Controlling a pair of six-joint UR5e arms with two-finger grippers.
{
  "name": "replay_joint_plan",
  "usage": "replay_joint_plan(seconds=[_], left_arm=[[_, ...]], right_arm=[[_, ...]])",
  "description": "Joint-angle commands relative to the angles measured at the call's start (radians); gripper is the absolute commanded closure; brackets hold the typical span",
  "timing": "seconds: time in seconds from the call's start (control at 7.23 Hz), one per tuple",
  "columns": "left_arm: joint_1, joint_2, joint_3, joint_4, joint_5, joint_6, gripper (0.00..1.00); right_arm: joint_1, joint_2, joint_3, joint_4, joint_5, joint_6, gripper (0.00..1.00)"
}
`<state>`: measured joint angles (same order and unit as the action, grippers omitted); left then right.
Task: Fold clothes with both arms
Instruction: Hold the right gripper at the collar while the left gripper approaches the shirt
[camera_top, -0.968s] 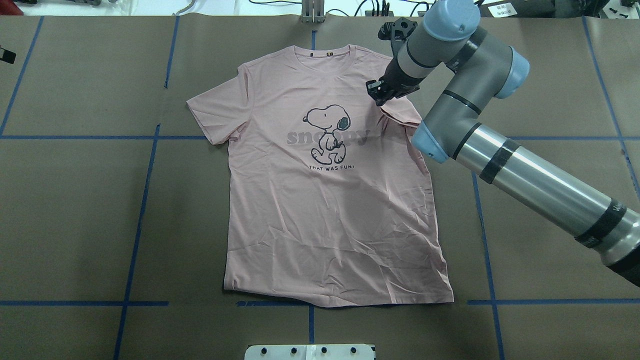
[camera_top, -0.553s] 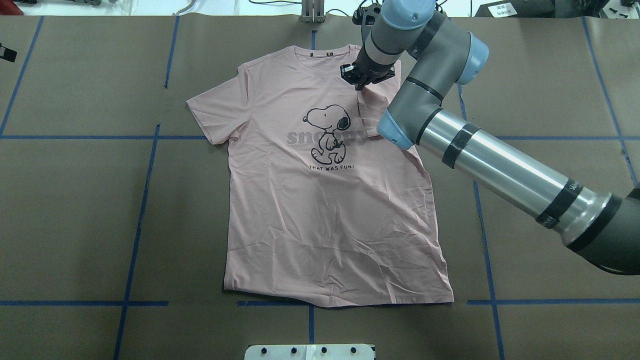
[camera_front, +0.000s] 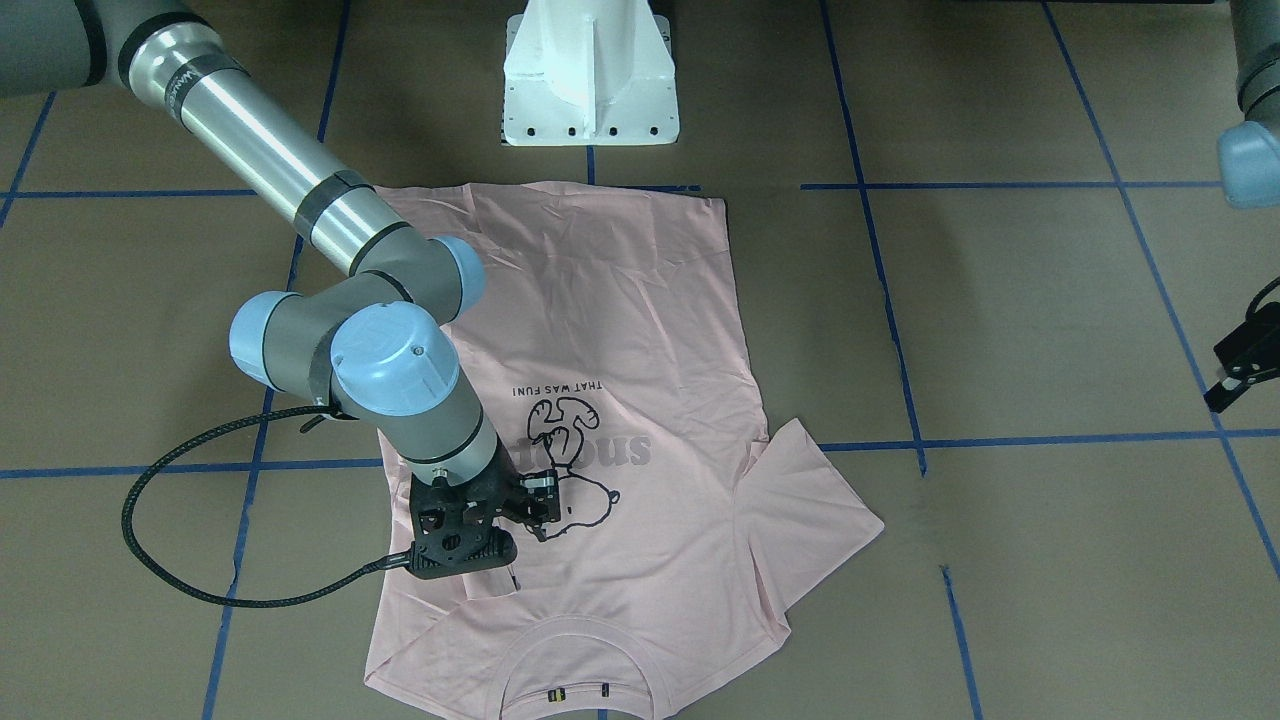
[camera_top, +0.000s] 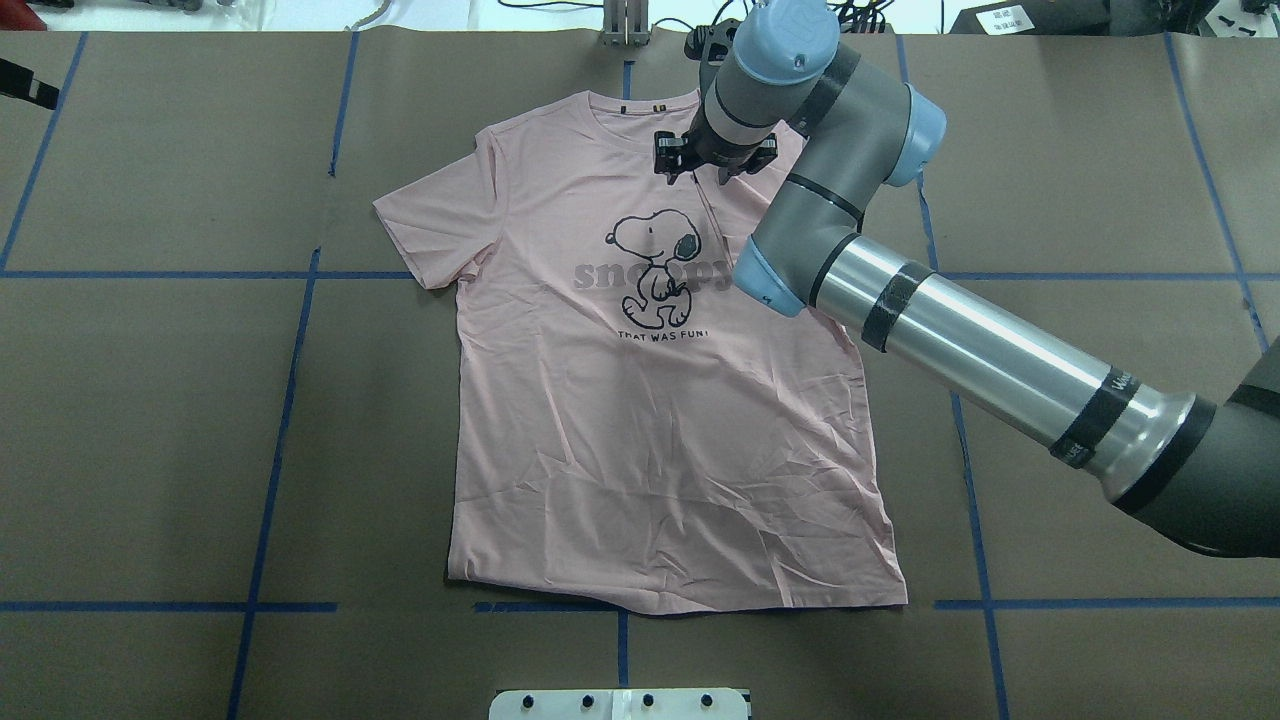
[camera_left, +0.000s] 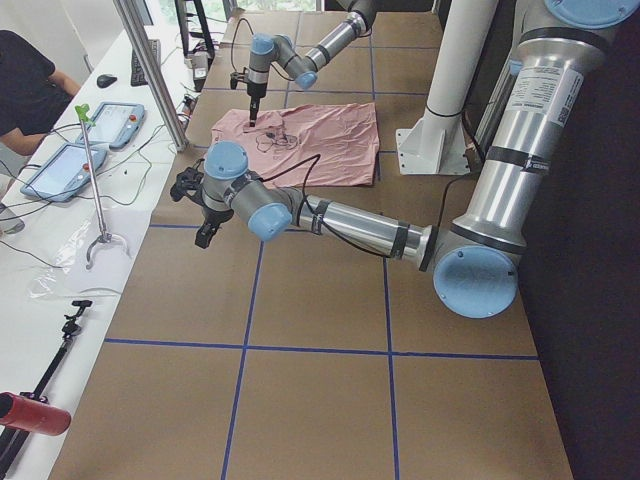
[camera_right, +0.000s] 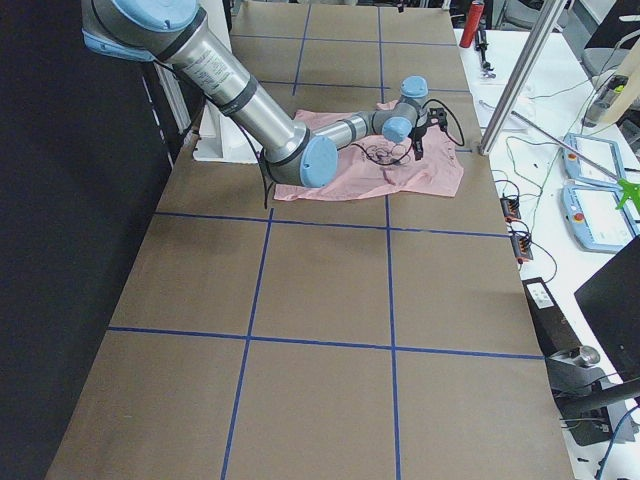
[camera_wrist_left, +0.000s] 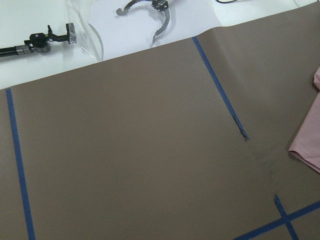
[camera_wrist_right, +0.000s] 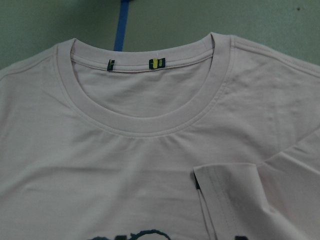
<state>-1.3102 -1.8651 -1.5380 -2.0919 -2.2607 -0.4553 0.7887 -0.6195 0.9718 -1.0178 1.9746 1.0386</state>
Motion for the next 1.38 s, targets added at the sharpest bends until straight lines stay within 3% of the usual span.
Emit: replay_joint_plan(seconds=[0.0,0.14,0.41,0.55,0.69,0.83,1.24], left_arm=[[0.206,-0.089,0.001,-0.003,0.184,-0.322,0.0],[0.309,-0.129,0.01,-0.003,0.272,-0.439,0.0],[0.426,-0.221,0.094,-0.028,0.401,-0.578,0.0],[0.434,-0.239,0.183,-0.125,0.43,-0.614,0.0],[0.448,-0.278,0.296,-0.21,0.44,-0.623,0.0],[0.472,-0.307,0.352,-0.227,0.508,-0.623,0.0],[0.502,-0.336,0.421,-0.229,0.538,-0.623,0.02]], right_arm=[[0.007,-0.032,0.144,-0.17,0.068,0.041,0.0],[0.017,-0.057,0.224,-0.273,0.114,0.041,0.0],[0.044,-0.08,0.257,-0.285,0.128,0.112,0.0],[0.053,-0.083,0.257,-0.286,0.133,0.115,0.0],[0.085,-0.103,0.257,-0.294,0.209,0.11,0.0],[0.108,-0.121,0.26,-0.294,0.243,0.104,0.0],[0.152,-0.144,0.266,-0.295,0.273,0.098,0.0]])
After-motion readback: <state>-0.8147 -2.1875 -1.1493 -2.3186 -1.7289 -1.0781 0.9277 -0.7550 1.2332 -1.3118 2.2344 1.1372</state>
